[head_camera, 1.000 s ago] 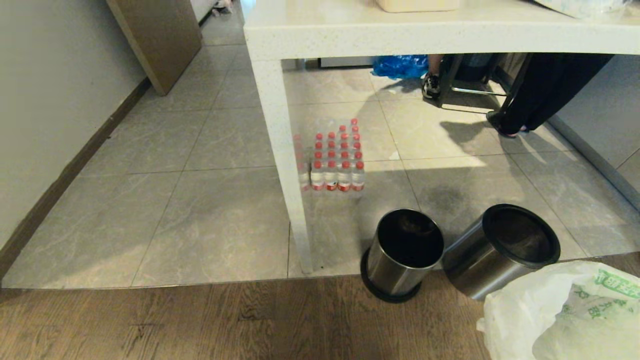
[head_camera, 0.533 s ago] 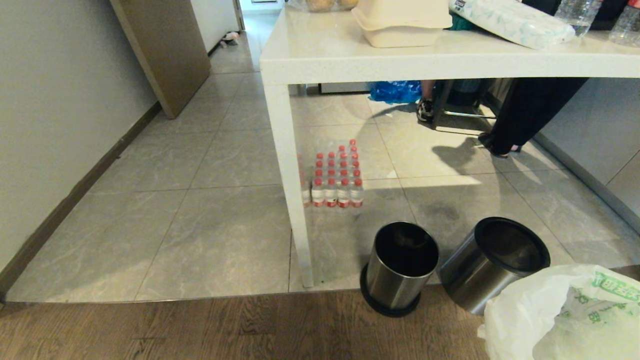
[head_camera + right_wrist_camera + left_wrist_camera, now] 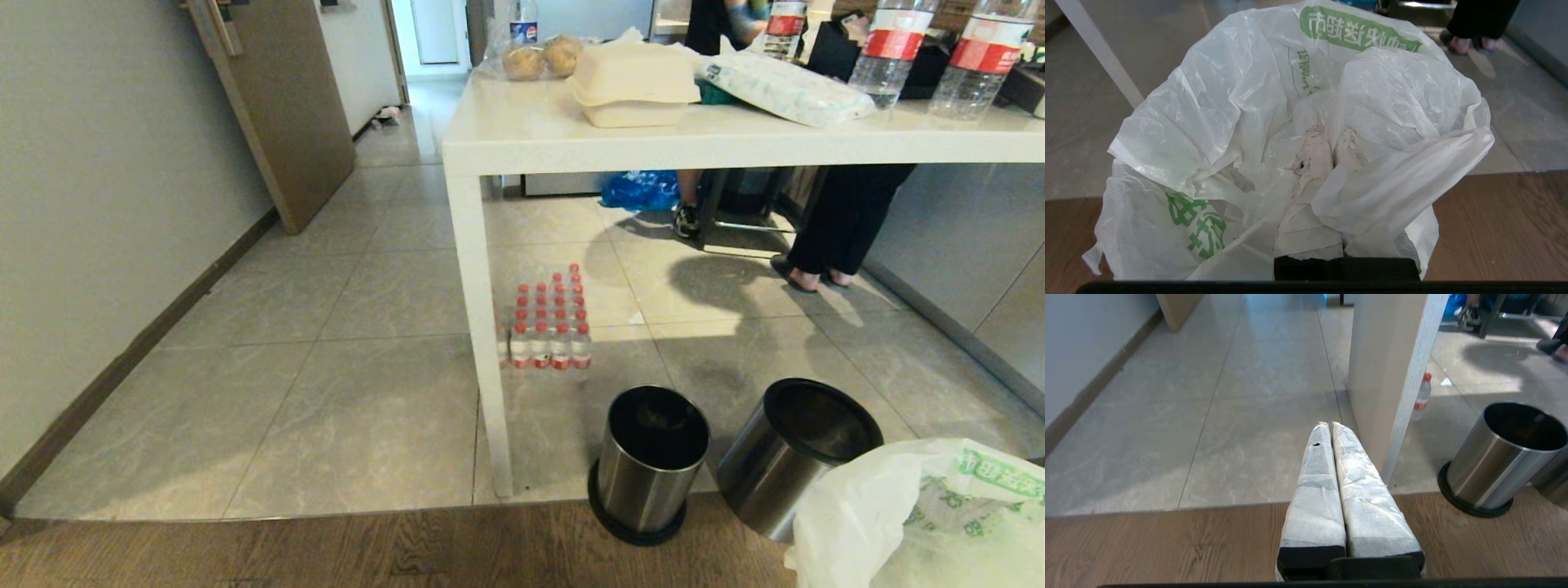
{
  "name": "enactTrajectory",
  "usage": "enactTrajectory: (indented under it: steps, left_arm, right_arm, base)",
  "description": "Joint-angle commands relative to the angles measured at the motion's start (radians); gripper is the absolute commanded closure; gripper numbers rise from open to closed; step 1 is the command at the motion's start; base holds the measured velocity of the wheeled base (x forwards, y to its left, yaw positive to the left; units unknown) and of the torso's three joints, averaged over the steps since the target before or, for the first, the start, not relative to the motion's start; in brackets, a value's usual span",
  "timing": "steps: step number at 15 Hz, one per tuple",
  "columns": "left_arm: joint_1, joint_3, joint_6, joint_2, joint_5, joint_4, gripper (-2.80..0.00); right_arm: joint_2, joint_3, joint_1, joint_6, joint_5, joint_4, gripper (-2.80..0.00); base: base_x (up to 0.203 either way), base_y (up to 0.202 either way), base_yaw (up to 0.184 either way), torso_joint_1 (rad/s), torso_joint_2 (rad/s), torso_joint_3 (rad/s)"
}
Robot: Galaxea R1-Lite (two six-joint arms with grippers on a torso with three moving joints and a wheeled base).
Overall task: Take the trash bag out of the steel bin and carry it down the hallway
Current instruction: Put the trash bag at the door
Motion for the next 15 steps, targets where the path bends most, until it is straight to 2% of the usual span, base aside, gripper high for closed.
enactTrajectory:
  steps: [1,7,15]
  left_arm:
    - [0.0,0.0,0.0,0.0,0.0,0.0,0.0]
    - [0.0,0.0,0.001,0.0,0.0,0.0,0.0]
    - [0.0,0.0,0.007,0.0,0.0,-0.002,0.0]
  right_arm:
    - [0.0,0.0,0.0,0.0,0.0,0.0,0.0]
    - [0.0,-0.002,0.0,0.0,0.0,0.0,0.0]
    - [0.0,0.0,0.0,0.0,0.0,0.0,0.0]
  base:
    - [0.0,0.0,0.0,-0.001,0.01,0.195]
    - [0.0,0.0,0.0,0.002,0.0,0.179]
    - [0.0,0.0,0.0,0.0,0.0,0.01]
